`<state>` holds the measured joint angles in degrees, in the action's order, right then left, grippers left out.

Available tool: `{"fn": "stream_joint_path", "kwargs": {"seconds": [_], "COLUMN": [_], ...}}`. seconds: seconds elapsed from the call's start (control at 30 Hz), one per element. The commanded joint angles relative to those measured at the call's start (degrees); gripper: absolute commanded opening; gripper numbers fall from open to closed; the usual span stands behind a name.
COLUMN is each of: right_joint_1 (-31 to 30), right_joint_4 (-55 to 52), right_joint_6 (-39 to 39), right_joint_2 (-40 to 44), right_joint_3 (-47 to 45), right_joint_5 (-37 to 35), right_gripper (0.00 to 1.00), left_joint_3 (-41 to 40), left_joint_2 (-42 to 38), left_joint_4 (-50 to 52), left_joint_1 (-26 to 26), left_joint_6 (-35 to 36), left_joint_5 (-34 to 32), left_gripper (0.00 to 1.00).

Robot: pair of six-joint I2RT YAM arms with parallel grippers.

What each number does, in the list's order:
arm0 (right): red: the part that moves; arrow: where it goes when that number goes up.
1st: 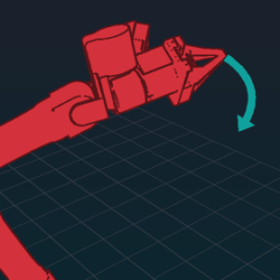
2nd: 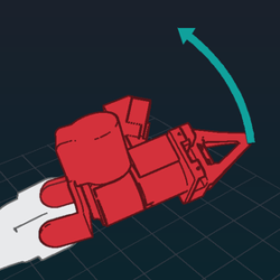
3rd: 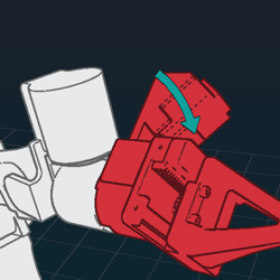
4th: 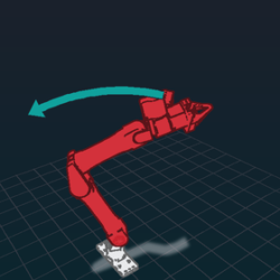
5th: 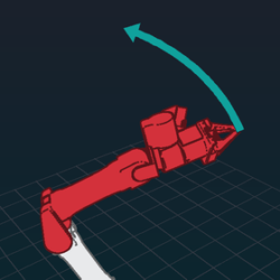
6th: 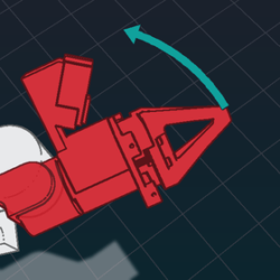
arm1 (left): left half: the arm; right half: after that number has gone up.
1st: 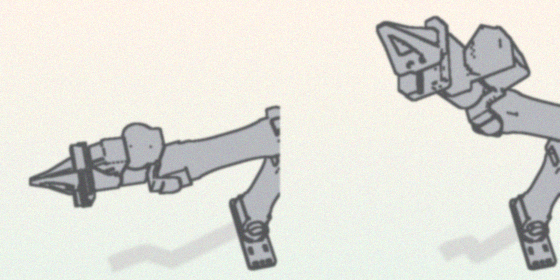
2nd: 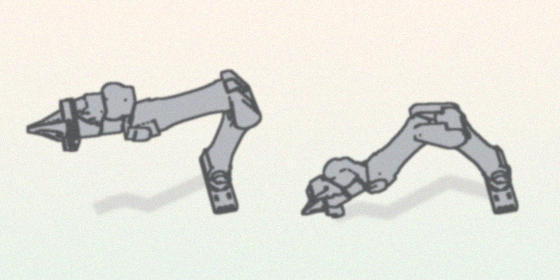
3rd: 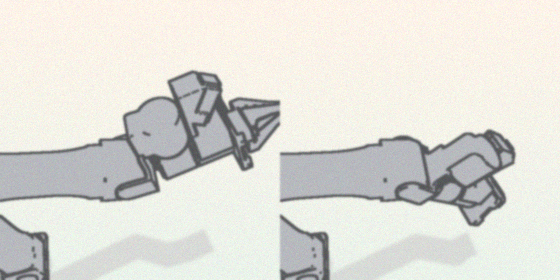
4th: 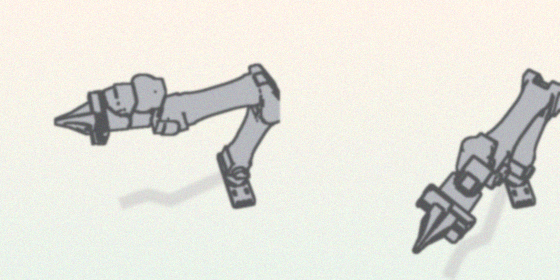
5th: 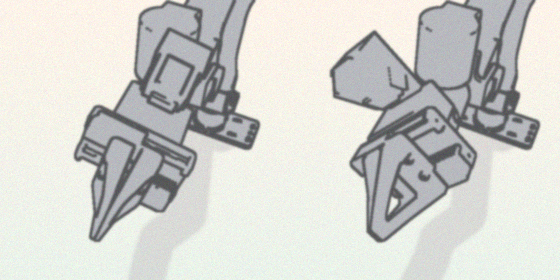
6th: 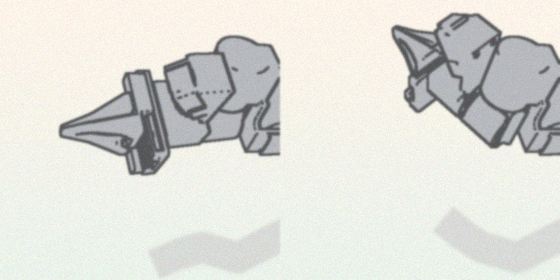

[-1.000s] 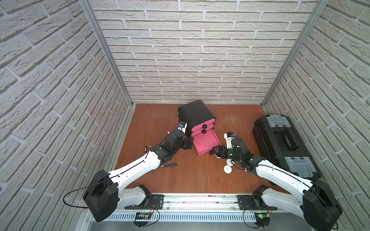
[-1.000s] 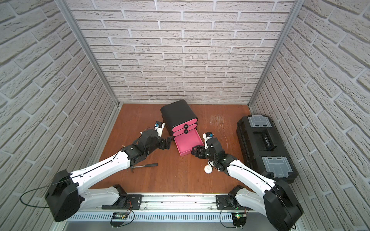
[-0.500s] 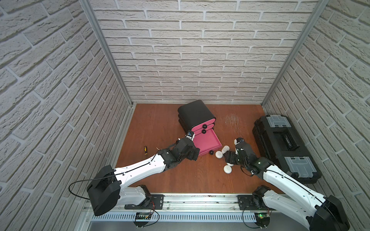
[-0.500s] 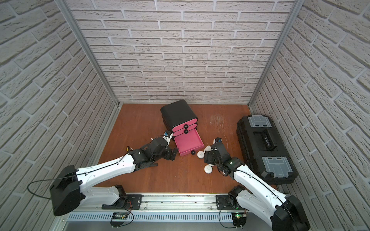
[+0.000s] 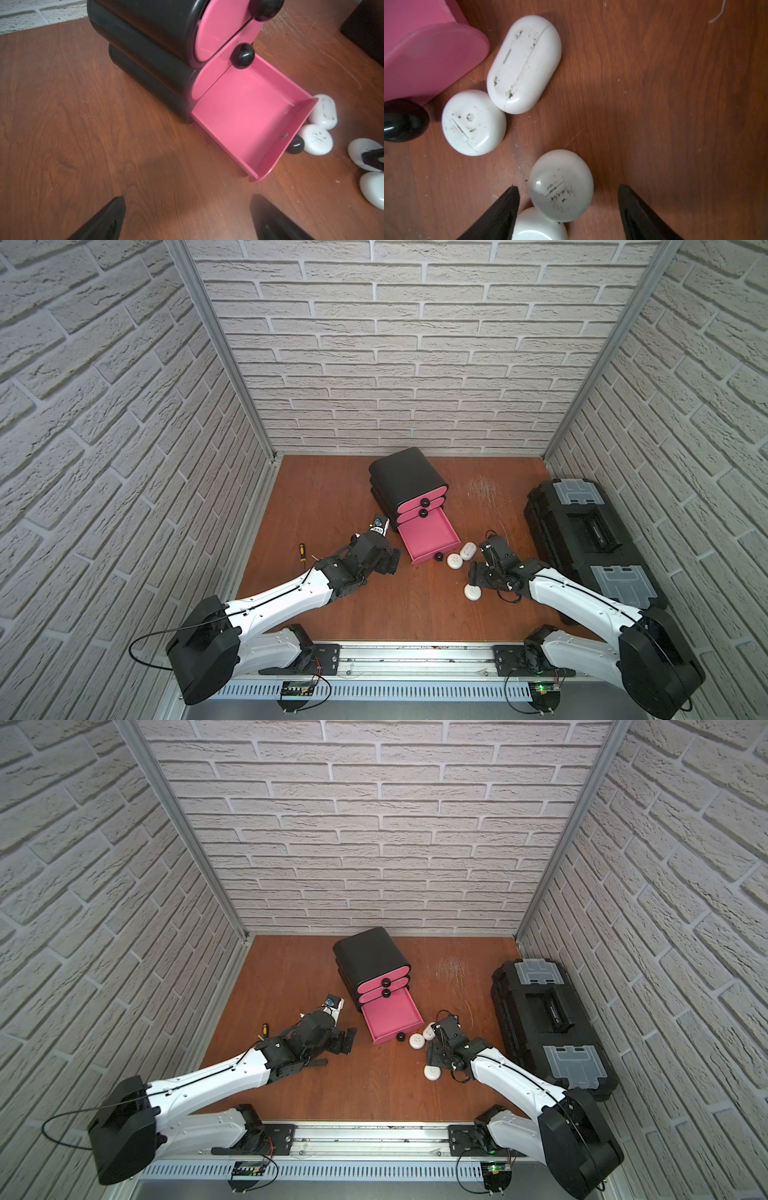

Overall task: Put the bluetooth earphones in the drawer according to color
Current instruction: Pick up the Bluetooth earphone from the center of the board.

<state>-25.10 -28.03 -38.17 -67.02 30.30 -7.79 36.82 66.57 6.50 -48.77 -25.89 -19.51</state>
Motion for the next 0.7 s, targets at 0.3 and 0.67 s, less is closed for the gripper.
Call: {"fn": "stream_joint_path", "kwargs": {"seconds": [0.3,0.67], "right_joint_1": [0.4,0.3], "right_joint_4": [1.2,0.0], "right_joint_6": [-1.3,-1.5], "right_joint_2": [-9.1,-9.6], "right_joint_3": [4.6,5.4], "right_joint_5": [0.9,0.3], "right_gripper": [0.75,0.51], "left_joint_3": [-0.6,-0.8], "left_joint_2": [-5.8,-6.8], "left_joint_4": [-0.4,0.1], "left_joint_1": [0.9,1.0], "left_joint_6": [1.8,1.9], "left_joint_5": [-0.8,-1.1], "left_gripper": [0.98,0.98]}}
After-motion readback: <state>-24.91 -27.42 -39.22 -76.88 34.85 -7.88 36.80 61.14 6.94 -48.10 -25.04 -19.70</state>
